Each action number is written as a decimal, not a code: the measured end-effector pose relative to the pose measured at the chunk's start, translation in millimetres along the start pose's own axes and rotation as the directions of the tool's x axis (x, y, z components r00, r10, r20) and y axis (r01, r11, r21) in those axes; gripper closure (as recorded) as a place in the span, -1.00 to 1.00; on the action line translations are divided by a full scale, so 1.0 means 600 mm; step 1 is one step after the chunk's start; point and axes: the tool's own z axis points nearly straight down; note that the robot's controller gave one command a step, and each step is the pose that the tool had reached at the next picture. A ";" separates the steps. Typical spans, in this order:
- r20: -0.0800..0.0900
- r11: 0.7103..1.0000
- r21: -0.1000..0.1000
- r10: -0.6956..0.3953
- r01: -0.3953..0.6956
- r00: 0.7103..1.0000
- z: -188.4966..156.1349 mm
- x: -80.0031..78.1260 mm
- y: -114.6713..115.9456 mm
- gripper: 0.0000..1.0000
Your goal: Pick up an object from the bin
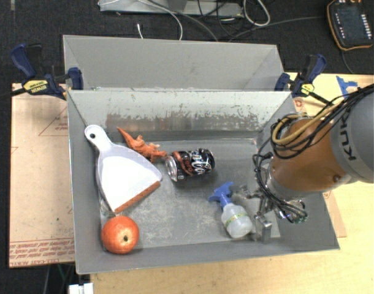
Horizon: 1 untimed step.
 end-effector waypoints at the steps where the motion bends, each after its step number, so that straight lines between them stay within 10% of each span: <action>1: -0.008 0.969 0.001 0.245 -0.245 0.969 -0.114 0.021 0.007 -1.00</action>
Offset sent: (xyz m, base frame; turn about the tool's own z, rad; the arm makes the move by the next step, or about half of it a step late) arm -0.0080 0.0501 0.0280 -0.2391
